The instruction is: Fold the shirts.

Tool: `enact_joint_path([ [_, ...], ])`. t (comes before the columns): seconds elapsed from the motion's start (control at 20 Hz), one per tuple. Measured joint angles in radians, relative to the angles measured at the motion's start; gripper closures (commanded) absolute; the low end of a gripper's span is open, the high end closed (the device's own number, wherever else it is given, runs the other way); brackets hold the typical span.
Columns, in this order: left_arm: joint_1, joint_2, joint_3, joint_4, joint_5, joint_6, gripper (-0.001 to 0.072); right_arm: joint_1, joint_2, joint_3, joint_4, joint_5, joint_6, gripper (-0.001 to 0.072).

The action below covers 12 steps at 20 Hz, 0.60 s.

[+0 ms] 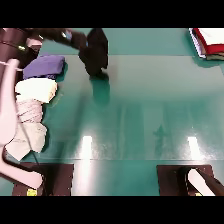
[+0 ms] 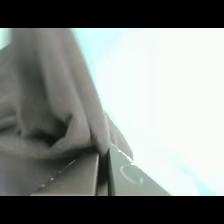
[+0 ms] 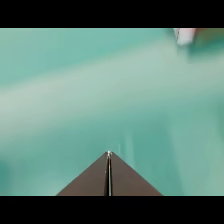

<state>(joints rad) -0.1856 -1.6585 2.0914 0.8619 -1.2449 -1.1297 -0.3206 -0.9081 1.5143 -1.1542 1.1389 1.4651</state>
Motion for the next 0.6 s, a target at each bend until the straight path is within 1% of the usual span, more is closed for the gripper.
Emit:
enact_joint_path([
  [0.1,-0.025,0.121,-0.011,-0.069,-0.059,0.077,0.0684,0.0,0.057,0.0,0.016,-0.063,0.0,0.0698],
  [0.25,-0.08,0.258,-0.068,-0.113,-0.122,0.156,0.0683,0.0,0.113,0.0,0.027,-0.107,0.0,0.0698],
  [0.4,-0.146,0.307,-0.134,-0.071,-0.138,0.192,0.0683,0.0,0.141,0.0,0.034,-0.111,0.0,0.0698],
  [0.5,-0.177,0.292,-0.196,-0.015,-0.13,0.196,0.0682,0.0,0.148,0.0,0.037,-0.09,0.0,0.0698],
  [0.55,-0.185,0.274,-0.23,0.002,-0.121,0.194,0.0618,0.0,0.15,0.0,0.042,-0.081,0.0,0.0698],
  [0.6,-0.193,0.251,-0.27,0.021,-0.1,0.18,0.0271,0.0,0.151,0.0,0.046,-0.071,0.0,0.0698],
])
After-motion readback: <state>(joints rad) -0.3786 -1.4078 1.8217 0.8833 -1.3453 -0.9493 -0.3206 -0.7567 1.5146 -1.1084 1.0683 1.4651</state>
